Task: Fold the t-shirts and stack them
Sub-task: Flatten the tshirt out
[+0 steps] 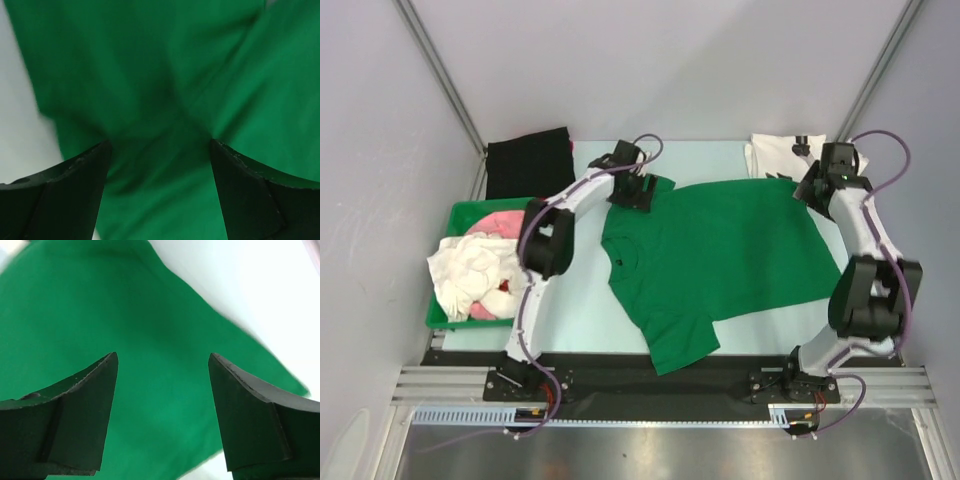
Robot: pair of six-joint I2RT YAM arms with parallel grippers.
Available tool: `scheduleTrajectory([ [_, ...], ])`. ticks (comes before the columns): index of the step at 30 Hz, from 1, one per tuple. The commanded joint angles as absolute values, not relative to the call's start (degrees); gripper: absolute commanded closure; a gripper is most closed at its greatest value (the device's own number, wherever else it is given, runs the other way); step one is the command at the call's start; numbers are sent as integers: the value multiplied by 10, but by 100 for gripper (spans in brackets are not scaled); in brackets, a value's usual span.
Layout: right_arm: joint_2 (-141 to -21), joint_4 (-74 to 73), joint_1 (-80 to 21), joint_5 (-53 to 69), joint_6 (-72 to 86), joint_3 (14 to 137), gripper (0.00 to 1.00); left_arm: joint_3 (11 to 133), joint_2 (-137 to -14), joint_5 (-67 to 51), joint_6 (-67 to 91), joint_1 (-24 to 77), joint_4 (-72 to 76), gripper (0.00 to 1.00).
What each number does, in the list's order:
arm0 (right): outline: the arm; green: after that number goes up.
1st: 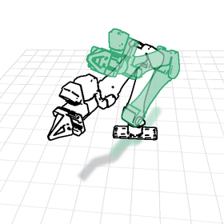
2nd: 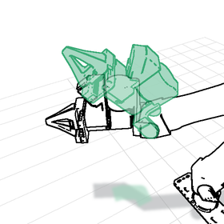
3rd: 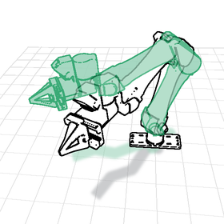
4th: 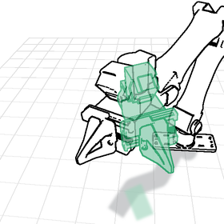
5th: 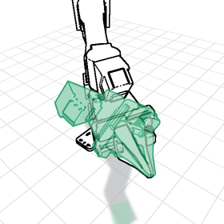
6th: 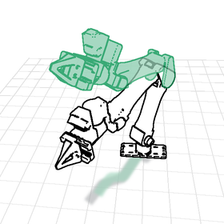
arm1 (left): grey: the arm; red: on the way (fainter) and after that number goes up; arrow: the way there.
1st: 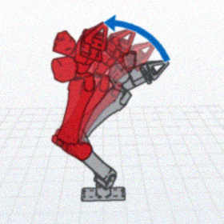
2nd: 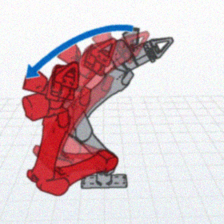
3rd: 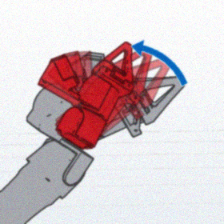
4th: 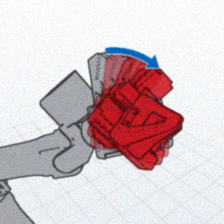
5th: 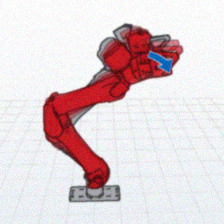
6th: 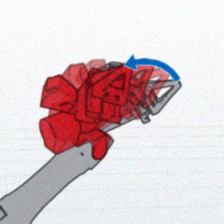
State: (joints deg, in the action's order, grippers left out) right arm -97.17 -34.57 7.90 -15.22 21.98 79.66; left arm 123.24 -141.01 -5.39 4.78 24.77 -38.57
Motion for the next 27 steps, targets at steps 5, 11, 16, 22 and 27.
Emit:
scheduleTrajectory([
  [5,-747,-332,76,-124,225,669,22,879,-1056,-1,136,243,-242,15],
  [11,-638,-370,72,-63,273,572,21,638,-891,-32,231,258,-187,19],
  [16,-546,-383,53,-38,294,477,20,506,-792,-41,282,343,-172,21],
  [22,-507,-418,39,-47,324,473,20,364,-692,-41,416,521,-157,26],
  [27,-503,-423,38,-38,347,474,20,328,-688,-33,494,617,-135,23],
])
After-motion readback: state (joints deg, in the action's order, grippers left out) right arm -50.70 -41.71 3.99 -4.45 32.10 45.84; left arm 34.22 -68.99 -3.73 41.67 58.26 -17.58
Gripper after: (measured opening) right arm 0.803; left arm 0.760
